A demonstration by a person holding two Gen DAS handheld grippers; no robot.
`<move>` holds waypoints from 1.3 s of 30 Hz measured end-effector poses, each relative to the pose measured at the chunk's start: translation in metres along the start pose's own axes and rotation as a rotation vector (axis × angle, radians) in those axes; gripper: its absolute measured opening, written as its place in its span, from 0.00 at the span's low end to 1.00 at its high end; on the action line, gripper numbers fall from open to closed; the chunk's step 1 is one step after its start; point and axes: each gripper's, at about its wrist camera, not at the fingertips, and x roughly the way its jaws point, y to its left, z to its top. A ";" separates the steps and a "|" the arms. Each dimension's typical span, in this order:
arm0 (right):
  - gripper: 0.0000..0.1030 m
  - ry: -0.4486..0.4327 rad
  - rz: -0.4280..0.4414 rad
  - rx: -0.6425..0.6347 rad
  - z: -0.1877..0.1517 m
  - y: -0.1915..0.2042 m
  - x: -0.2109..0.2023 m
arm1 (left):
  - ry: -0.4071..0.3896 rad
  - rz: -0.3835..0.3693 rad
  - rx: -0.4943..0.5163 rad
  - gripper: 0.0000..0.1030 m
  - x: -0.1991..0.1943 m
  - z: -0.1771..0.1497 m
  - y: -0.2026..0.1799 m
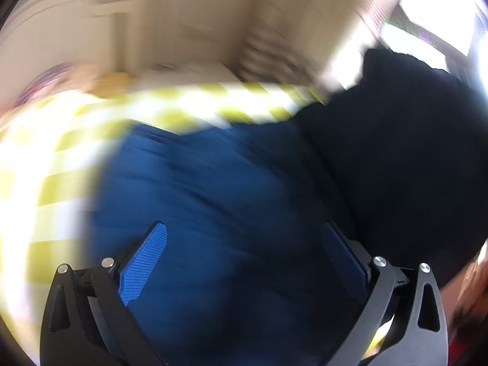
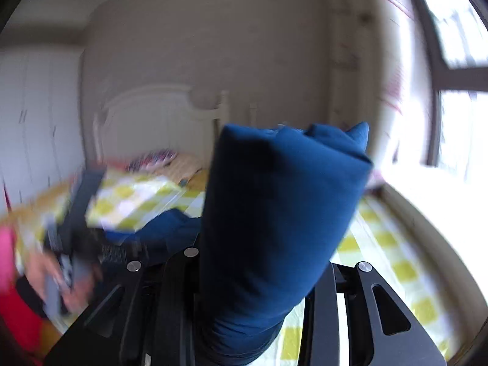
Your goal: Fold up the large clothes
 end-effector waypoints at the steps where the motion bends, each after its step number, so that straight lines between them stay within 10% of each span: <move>1: 0.32 0.004 0.007 -0.072 0.001 0.025 0.005 | -0.043 0.007 -0.056 0.97 -0.020 0.010 0.025; 7: 0.41 0.205 0.058 -0.809 -0.087 0.233 0.080 | -0.224 0.020 -0.259 0.97 -0.121 0.027 0.135; 9: 0.49 0.119 -0.043 -1.055 -0.131 0.273 0.086 | -0.226 0.040 -0.253 0.97 -0.135 0.021 0.146; 21: 0.51 0.113 -0.058 -1.030 -0.128 0.271 0.083 | 0.009 0.116 0.280 0.97 -0.013 0.067 0.005; 25: 0.56 0.067 -0.040 -1.021 -0.127 0.263 0.074 | 0.085 0.169 0.262 0.98 0.050 0.057 0.027; 34: 0.82 0.131 0.263 -0.818 -0.104 0.228 0.035 | -0.009 0.217 0.256 0.98 0.052 0.033 0.038; 39: 0.82 0.180 0.575 -0.380 -0.050 0.156 0.009 | -0.019 0.188 0.233 0.98 0.048 0.031 0.043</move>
